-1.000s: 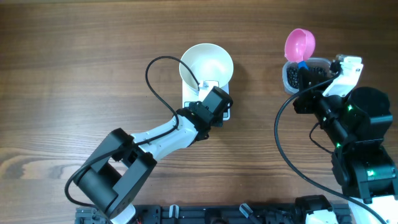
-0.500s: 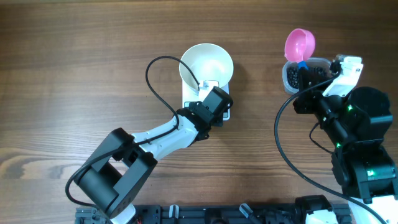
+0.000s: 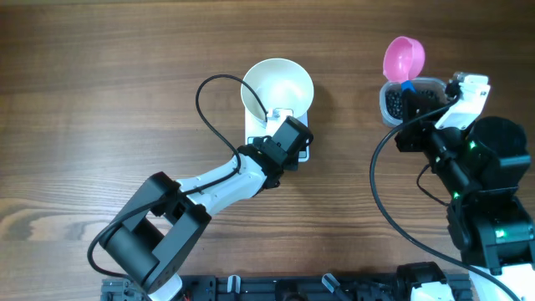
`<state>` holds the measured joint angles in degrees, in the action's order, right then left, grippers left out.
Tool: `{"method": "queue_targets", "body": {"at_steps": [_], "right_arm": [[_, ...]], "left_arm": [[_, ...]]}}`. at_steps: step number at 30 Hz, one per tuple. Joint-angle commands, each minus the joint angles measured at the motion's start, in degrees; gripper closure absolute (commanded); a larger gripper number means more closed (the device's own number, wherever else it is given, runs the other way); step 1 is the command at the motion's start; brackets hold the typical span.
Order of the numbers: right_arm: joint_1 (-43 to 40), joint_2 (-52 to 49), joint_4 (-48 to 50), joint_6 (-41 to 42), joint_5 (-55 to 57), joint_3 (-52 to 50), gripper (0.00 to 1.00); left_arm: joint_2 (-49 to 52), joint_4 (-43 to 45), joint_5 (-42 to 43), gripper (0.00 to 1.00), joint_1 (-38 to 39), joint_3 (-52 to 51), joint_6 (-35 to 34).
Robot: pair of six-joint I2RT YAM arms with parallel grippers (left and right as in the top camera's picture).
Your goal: Scoop item into bowl and weigh 150g on scale
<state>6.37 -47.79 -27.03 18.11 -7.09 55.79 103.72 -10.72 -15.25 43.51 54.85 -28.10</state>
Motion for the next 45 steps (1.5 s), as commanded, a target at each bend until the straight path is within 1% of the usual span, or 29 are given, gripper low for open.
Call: {"method": "queue_targets", "body": {"at_steps": [1,8,12,17,20,26,31,37,41,45], "right_arm": [[-0.24,0.44,-0.09,0.5,-1.11,2.4,0.96],[-0.24,1.6,-0.04,0.5,-1.49,2.51,0.96],[-0.24,2.23,-0.07,0.04,-1.14,2.51,0.96],[-0.24,2.14,-0.07,0.09,1.36,2.51,0.96],[-0.24,2.05,-0.04,0.07,1.73,2.51,0.96],[-0.24,1.11,-0.07,-0.09,4.22,2.49,0.96],[-0.24,-0.11,-0.04,-0.11,4.57,2.49,0.96],[-0.24,-1.9,-0.02,-0.09,4.55,2.49,0.96],[-0.24,-2.27,-0.09,-0.11,4.55,2.49,0.96],[-0.24,-2.25,-0.07,-0.13,4.57,2.49,0.96]], "left_arm": [[3.48,-0.55,-0.9,0.96,-0.22,-0.57,0.96],[1.01,-1.16,-0.9,0.96,-0.2,-0.55,0.94],[-5.55,-4.0,-0.79,0.96,-0.09,-0.48,0.94],[-16.61,-7.04,1.05,0.96,-0.07,-0.5,0.94],[-19.39,-7.37,1.09,0.96,-0.07,-0.5,0.94],[-15.69,-7.61,3.48,0.96,0.79,-0.61,0.87],[-11.26,-6.78,3.37,0.96,2.75,-0.61,0.83],[-5.05,-3.15,2.27,0.96,2.99,-0.61,0.7],[-2.91,-1.4,-0.94,0.96,2.97,-0.61,0.7],[-1.33,-0.57,-1.18,0.96,2.75,-0.61,0.72]]}}
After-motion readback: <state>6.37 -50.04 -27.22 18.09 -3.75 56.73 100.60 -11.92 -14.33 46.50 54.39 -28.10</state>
